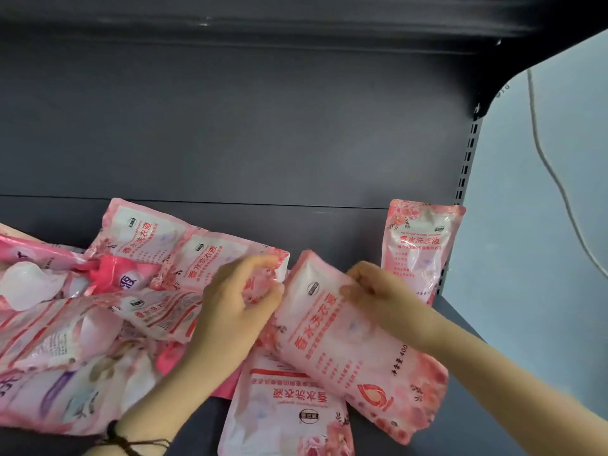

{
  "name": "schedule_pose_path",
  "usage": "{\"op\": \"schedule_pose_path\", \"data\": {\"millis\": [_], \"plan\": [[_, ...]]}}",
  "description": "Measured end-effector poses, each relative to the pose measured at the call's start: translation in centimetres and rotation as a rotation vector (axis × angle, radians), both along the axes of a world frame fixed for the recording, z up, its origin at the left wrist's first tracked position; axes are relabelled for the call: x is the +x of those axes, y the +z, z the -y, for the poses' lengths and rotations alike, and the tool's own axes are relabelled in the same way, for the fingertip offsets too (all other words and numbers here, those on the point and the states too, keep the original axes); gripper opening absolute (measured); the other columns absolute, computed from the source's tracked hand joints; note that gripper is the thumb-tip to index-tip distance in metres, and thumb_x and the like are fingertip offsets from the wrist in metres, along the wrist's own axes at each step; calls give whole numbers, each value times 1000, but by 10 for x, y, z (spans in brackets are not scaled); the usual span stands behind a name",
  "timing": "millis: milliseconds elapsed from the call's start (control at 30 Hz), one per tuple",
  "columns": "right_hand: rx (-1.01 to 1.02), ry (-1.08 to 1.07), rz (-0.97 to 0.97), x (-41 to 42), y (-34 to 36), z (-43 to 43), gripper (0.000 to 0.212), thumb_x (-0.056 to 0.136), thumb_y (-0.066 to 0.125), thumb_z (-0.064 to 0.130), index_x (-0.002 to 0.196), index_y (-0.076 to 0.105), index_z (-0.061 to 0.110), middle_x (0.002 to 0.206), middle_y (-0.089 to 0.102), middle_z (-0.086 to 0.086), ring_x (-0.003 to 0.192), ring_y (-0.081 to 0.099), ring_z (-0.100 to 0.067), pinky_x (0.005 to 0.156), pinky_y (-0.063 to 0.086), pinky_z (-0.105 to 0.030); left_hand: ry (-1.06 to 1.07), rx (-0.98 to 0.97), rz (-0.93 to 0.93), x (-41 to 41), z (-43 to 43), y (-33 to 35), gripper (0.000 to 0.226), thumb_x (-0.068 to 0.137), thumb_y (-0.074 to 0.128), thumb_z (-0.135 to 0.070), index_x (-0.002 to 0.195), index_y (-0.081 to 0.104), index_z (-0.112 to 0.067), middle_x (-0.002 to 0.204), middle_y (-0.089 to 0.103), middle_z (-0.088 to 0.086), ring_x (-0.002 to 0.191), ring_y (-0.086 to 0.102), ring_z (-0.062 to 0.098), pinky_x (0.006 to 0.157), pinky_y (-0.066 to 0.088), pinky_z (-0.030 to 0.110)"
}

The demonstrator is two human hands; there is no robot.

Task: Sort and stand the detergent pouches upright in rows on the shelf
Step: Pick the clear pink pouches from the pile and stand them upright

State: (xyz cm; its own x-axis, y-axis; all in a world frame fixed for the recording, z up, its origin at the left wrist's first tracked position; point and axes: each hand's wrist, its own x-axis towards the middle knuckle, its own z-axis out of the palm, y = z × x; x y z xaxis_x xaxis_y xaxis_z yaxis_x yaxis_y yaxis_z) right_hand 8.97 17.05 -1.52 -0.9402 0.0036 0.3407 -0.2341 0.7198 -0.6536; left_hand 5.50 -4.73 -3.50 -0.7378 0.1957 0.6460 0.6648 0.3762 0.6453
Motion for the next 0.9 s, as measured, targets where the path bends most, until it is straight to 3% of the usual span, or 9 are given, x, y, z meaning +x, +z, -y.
{"op": "schedule_pose_path", "data": {"millis": [67, 133, 233, 333, 400, 467, 633, 900], "plan": [[-249, -29, -103, 10, 1, -9, 15, 97, 53, 23, 91, 54, 9, 89, 64, -15, 76, 63, -29, 68, 55, -44, -5, 367, 134, 15, -18, -3, 44, 85, 66, -33, 123, 48, -45, 130, 48, -22, 120, 42, -9, 96, 35, 16], [-505, -42, -165, 19, 0, -14, 16, 96, 54, 24, 88, 52, 10, 79, 62, -8, 67, 60, -21, 61, 53, -40, -113, 560, 347, 29, -38, -7, 57, 80, 64, -45, 132, 41, -44, 136, 44, -17, 123, 43, -1, 95, 37, 23], [-704, -68, -246, 26, -10, -20, 18, 96, 53, 24, 90, 51, 7, 79, 56, -6, 72, 55, -19, 65, 49, -40, -301, 563, 589, 39, -64, -18, 45, 76, 63, -49, 119, 52, -40, 123, 60, -16, 115, 55, 3, 89, 41, 24], [-819, -88, -241, 34, -26, -32, 17, 94, 54, 31, 93, 56, 14, 88, 60, -7, 84, 58, -23, 81, 52, -51, -387, 522, 723, 43, -82, -27, 21, 87, 62, -32, 107, 63, -26, 104, 73, -7, 101, 67, 10, 89, 51, 27], [-866, -53, -186, 44, -37, -39, 19, 91, 53, 39, 97, 62, 24, 101, 69, 1, 98, 64, -17, 90, 52, -50, -409, 540, 741, 45, -92, -29, 17, 90, 61, -22, 107, 60, -19, 98, 74, -6, 96, 69, 9, 78, 54, 20], [-906, 7, -127, 56, -47, -43, 31, 90, 48, 42, 112, 64, 29, 113, 70, 7, 108, 65, -12, 93, 50, -39, -432, 544, 739, 47, -100, -31, 17, 90, 60, -19, 106, 55, -16, 98, 75, -4, 96, 69, 12, 77, 55, 23], [-991, 59, -117, 56, -41, -66, 29, 95, 46, 27, 113, 64, 14, 107, 73, -3, 100, 70, -18, 76, 56, -27, -428, 557, 748, 37, -123, -25, 15, 90, 60, -16, 104, 53, -16, 97, 75, 0, 100, 68, 22, 89, 53, 43], [-1036, 45, -257, 9, -15, -124, 24, 98, 44, 22, 112, 62, 14, 109, 72, -6, 100, 69, -20, 77, 56, -28, -465, 505, 622, -12, -192, 4, 12, 94, 58, -16, 104, 51, -17, 97, 72, -1, 95, 68, 18, 89, 55, 46]]}}
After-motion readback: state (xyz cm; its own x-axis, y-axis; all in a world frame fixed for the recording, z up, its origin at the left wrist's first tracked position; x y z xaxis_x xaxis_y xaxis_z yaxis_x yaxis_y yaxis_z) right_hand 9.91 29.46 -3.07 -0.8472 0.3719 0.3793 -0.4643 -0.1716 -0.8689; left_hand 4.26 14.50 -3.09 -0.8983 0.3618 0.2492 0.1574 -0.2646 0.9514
